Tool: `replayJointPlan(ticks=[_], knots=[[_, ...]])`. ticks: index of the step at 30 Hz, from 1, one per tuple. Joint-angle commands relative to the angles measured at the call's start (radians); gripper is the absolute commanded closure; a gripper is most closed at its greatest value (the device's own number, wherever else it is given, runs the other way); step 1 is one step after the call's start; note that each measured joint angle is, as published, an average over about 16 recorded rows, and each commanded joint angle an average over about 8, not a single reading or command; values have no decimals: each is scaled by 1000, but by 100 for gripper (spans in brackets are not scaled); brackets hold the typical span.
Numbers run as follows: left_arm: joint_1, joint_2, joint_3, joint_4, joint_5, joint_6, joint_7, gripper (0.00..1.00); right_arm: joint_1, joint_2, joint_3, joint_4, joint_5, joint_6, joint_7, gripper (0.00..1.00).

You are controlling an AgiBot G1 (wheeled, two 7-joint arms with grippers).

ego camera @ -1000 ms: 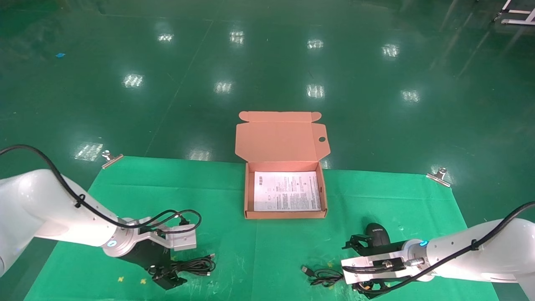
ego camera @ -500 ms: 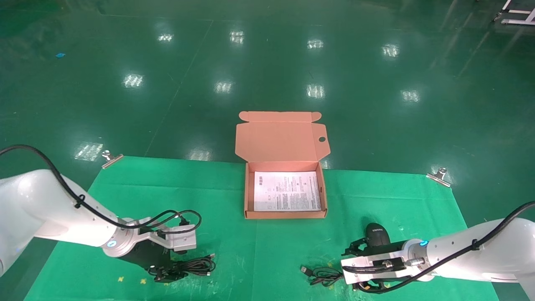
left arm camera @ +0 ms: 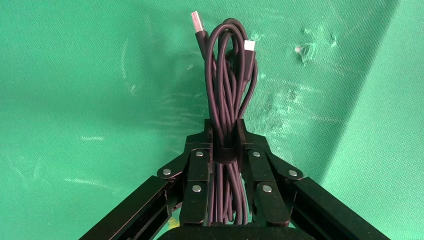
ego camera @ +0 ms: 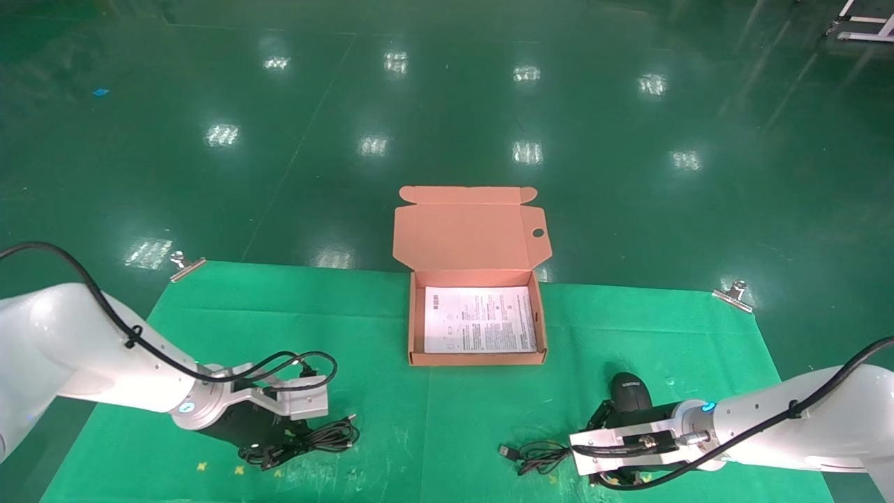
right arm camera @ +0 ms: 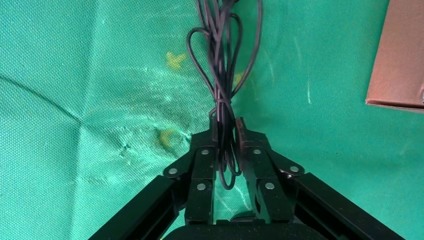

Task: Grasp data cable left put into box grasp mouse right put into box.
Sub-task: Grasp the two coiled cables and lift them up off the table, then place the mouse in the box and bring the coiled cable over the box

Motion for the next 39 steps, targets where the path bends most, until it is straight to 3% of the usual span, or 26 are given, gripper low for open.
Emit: replayJointPlan(ticks=[1, 12, 22, 30, 39], knots=[[0, 1, 0, 0, 0, -1, -1, 100, -1, -1, -1, 0, -1, 0, -1, 100], [-37, -63, 2, -76, 18, 14, -4, 100, 56, 79, 63, 2, 59, -18, 73, 100], [-145, -166, 20, -405, 146, 7, -137, 100, 204, 138, 160, 31, 123, 27, 159, 100], [-210, -166, 32, -633, 323, -45, -315, 100, 340, 48, 202, 43, 166, 85, 175, 100], [-258, -110, 4, -643, 389, -146, -378, 100, 463, -120, 211, -53, 191, 170, 126, 100]])
